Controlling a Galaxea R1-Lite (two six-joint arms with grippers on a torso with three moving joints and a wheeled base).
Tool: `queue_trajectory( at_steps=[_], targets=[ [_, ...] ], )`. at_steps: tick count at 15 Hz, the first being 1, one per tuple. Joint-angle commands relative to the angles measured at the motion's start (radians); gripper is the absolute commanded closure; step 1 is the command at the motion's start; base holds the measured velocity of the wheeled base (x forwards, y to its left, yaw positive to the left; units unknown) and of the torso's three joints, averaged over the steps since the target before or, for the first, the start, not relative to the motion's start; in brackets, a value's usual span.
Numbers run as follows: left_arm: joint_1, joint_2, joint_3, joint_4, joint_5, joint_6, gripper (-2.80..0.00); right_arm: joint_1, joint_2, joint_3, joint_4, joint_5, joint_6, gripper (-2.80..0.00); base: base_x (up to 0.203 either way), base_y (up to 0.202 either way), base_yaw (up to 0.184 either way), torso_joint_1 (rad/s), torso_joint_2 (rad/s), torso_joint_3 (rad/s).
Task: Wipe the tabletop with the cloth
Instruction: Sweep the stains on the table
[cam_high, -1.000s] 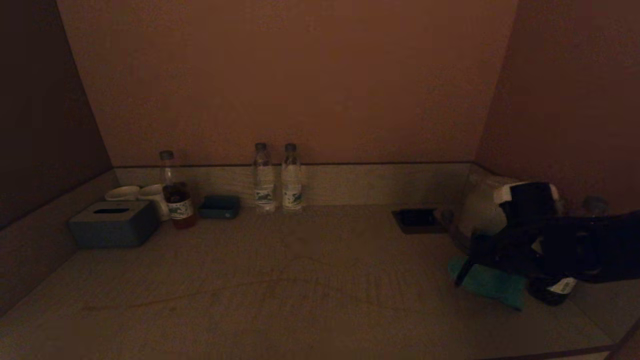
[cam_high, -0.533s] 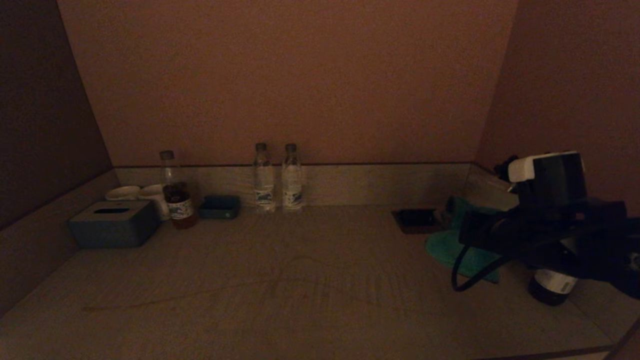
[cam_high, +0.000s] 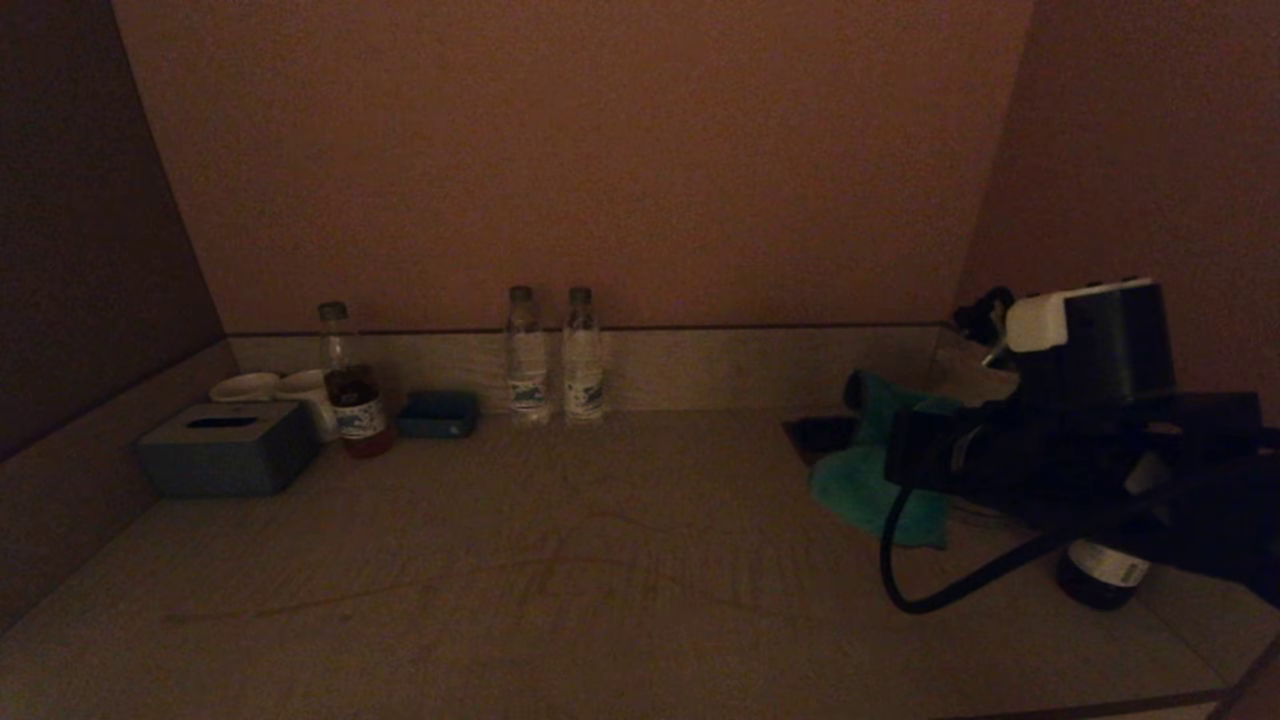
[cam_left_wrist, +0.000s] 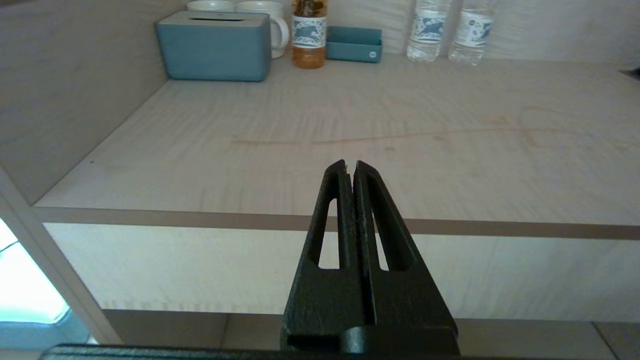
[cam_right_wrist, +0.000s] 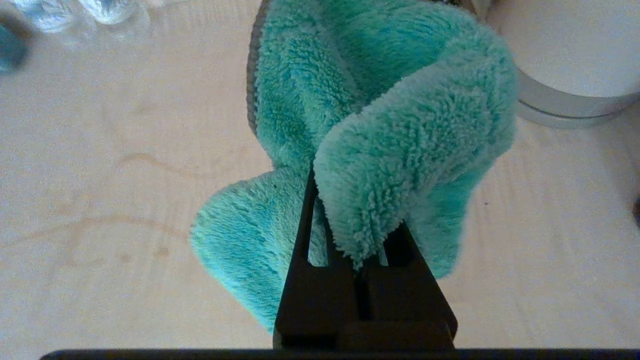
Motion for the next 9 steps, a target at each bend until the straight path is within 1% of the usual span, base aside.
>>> queue_trajectory(
  at_steps=[1, 4, 7, 9],
  targets=[
    [0.000, 0.000, 0.000, -0.001, 0.001, -0.001, 0.00, 0.005, 0.049, -0.004, -0.001, -0.001, -0.028, 0.00, 0.000, 0.000, 0.000, 0.000, 0.00, 0.000],
    [-0.001, 0.000, -0.002, -0.001, 0.000, -0.001, 0.00, 0.004, 0.160, -0.037, -0.002, -0.001, -0.036, 0.00, 0.000, 0.000, 0.000, 0.000, 0.00, 0.000],
    [0.000, 0.000, 0.000, 0.001, 0.000, -0.001, 0.00, -0.005, 0.272, -0.113, 0.000, -0.001, -0.045, 0.00, 0.000, 0.000, 0.000, 0.000, 0.00, 0.000],
    [0.000, 0.000, -0.001, -0.001, 0.000, -0.001, 0.00, -0.027, 0.344, -0.176, 0.005, -0.002, -0.054, 0.00, 0.000, 0.000, 0.000, 0.000, 0.00, 0.000]
  ],
)
